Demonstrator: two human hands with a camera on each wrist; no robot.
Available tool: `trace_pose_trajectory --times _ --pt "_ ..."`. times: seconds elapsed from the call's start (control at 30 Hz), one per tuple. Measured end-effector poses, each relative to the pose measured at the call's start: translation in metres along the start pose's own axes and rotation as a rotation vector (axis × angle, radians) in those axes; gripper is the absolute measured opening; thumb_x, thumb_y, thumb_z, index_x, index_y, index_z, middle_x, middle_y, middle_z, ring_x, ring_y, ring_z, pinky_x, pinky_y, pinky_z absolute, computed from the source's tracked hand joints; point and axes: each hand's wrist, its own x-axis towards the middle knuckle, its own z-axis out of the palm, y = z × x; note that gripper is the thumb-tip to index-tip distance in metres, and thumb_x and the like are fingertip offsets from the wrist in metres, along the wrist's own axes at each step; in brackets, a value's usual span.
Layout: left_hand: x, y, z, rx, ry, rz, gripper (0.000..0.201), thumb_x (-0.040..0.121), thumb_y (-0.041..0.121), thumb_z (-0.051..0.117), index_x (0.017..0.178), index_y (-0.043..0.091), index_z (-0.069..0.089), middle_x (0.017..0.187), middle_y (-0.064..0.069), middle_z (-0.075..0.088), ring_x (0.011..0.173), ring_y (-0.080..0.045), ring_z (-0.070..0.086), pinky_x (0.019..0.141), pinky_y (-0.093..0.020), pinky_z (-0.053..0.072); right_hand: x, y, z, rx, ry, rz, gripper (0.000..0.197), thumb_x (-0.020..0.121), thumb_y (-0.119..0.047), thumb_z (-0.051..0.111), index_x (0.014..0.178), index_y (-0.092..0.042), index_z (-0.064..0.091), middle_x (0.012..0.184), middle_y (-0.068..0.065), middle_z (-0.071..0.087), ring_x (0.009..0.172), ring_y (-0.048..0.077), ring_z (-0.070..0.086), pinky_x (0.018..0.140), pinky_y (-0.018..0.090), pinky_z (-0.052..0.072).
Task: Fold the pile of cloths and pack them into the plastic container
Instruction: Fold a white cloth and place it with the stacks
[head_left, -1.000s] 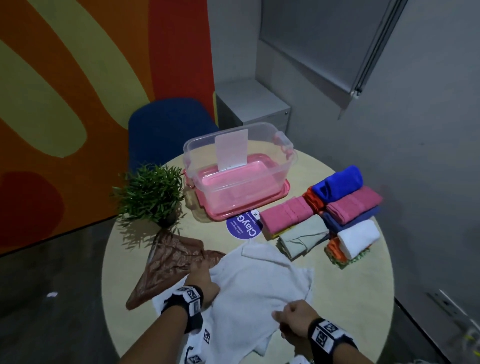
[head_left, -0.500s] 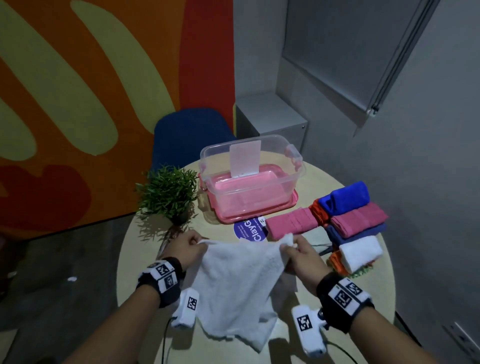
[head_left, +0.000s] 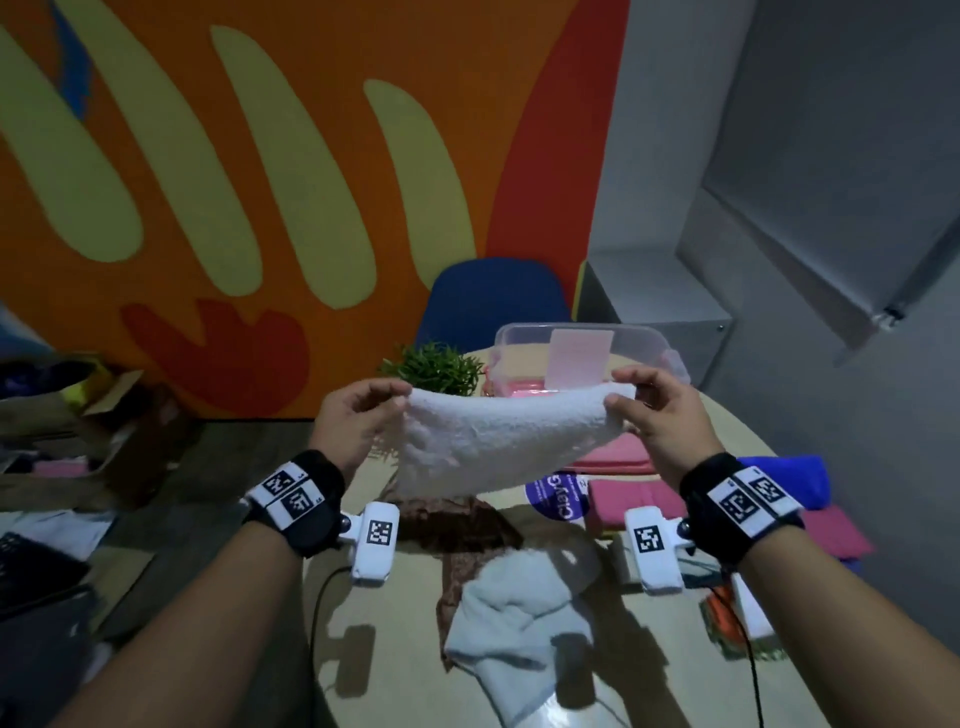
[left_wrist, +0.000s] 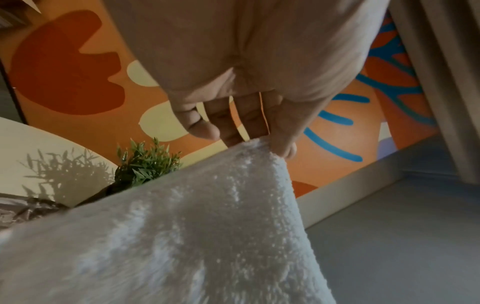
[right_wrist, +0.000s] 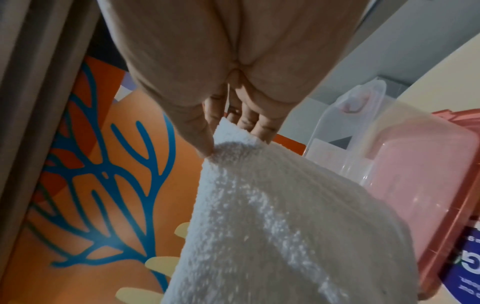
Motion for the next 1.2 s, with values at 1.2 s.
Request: trace_pose_trajectory --times 1.2 --pt "-0.038 -0.001 0.009 0.945 -0.154 0.029 0.022 0.085 0.011 0.073 0.068 0.023 0.067 0.076 0.007 0.062 0.082 -0.017 0.061 0.065 -0.024 0.043 0.016 -0.001 0.001 -0.257 -0.125 -0.089 0.023 0.088 0.008 0.064 0.099 -0.011 0.07 0.1 -0.002 0.069 0.093 0.016 0.065 0.089 0.037 0.057"
